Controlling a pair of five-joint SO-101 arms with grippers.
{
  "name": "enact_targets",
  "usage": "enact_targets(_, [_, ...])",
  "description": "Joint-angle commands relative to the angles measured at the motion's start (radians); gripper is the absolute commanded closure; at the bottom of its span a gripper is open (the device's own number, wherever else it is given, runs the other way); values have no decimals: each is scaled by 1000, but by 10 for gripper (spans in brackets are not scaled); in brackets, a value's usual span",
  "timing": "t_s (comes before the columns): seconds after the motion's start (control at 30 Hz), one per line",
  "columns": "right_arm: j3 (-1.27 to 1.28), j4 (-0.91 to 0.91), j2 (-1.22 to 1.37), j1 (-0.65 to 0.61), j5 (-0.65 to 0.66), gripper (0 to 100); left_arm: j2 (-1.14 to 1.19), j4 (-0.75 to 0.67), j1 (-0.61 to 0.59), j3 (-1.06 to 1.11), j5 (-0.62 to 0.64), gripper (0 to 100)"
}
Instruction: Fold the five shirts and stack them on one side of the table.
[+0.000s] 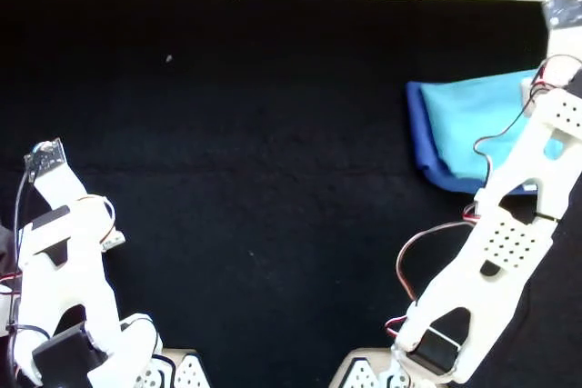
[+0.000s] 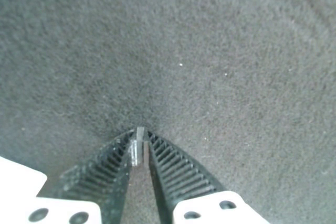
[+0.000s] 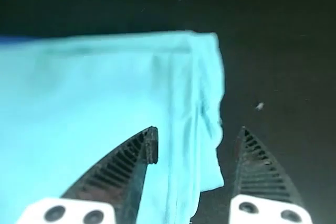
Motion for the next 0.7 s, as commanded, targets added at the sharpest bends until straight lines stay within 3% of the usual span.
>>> enact_targets(0.0, [-71,67,-42,-42,-34,819,-18,-25,15,2,3,990])
enact_targets(0.1, [-58,96,-33,-53,-35,998,-18,-25,15,2,3,990])
enact_targets(0.2, [-31,62,24,-38,-35,951,-18,-25,15,2,3,990])
enact_targets(0.5, [-31,-260,254,81,-35,947,-18,-25,15,2,3,990])
enact_targets(0.67, [-31,-337,266,90,-37,947,-18,-25,15,2,3,990])
